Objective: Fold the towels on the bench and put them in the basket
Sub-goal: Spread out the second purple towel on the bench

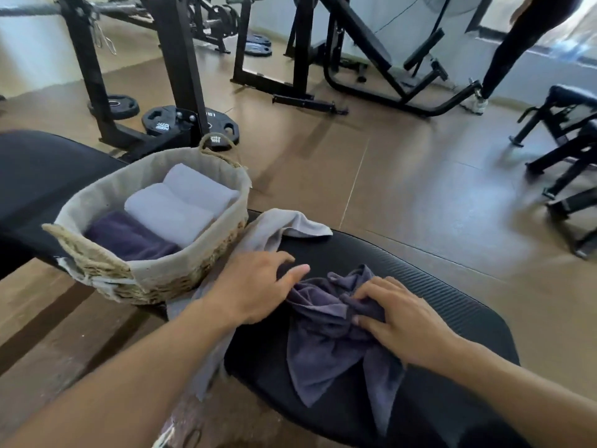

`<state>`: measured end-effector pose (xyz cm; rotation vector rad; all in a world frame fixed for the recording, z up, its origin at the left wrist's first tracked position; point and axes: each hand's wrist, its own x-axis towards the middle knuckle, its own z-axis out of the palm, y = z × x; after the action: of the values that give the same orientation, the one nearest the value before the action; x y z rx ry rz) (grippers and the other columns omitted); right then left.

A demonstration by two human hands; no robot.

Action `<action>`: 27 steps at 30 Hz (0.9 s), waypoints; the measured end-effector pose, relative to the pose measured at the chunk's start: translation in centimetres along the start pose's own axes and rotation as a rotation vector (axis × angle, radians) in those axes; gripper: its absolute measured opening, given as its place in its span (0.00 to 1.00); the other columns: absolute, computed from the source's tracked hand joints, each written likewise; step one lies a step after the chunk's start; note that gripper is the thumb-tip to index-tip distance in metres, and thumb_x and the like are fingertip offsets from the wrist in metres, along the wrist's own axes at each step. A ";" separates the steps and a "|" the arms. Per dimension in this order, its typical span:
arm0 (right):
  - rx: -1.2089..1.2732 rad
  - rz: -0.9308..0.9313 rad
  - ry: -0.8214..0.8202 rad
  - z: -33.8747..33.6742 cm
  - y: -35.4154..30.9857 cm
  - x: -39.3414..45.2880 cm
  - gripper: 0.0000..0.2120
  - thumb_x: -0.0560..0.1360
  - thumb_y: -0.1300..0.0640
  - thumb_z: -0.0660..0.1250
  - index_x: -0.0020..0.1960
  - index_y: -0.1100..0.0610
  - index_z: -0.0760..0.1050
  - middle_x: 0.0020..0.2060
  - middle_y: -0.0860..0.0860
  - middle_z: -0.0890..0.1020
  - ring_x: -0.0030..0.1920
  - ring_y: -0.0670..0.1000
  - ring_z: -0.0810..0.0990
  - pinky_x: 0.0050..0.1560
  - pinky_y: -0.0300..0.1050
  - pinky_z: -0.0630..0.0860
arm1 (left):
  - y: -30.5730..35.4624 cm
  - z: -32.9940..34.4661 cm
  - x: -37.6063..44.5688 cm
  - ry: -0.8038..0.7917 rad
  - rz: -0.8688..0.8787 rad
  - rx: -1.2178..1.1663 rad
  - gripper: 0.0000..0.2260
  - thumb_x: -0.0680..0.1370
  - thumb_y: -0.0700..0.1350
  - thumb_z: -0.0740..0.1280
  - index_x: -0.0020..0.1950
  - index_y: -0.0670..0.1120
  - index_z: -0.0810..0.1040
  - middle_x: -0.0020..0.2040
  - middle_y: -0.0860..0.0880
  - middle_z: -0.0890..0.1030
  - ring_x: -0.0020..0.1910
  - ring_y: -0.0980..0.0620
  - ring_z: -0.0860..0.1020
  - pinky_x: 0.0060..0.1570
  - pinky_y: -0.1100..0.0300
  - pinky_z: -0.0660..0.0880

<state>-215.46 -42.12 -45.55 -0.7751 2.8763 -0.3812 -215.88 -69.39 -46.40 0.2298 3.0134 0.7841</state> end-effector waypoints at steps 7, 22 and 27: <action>0.383 0.073 0.099 -1.9 -0.1 -1.2 0.11 0.72 0.45 0.75 0.46 0.46 0.74 0.41 0.44 0.82 0.40 0.44 0.78 0.45 0.46 0.77 | 3.0 1.9 -0.7 -0.056 0.372 -0.076 0.17 0.73 0.63 0.69 0.54 0.54 0.82 0.49 0.59 0.82 0.51 0.59 0.78 0.54 0.59 0.75; 0.475 0.500 0.655 -6.5 6.6 -5.2 0.09 0.75 0.52 0.74 0.44 0.47 0.73 0.40 0.41 0.81 0.43 0.36 0.79 0.41 0.33 0.72 | 3.5 2.5 1.4 0.272 0.202 -0.341 0.22 0.66 0.23 0.66 0.39 0.50 0.82 0.66 0.51 0.76 0.64 0.56 0.77 0.64 0.65 0.70; 0.527 0.556 0.731 -6.8 7.9 -6.2 0.07 0.77 0.54 0.71 0.48 0.50 0.72 0.39 0.46 0.80 0.35 0.35 0.76 0.34 0.26 0.69 | 3.9 3.2 1.5 0.267 0.183 -0.317 0.20 0.65 0.25 0.64 0.39 0.51 0.78 0.62 0.53 0.78 0.64 0.62 0.74 0.62 0.68 0.67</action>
<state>-215.18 -30.97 -40.81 0.3293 3.1408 -1.4938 -216.69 -64.30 -47.27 0.4275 3.0723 1.3962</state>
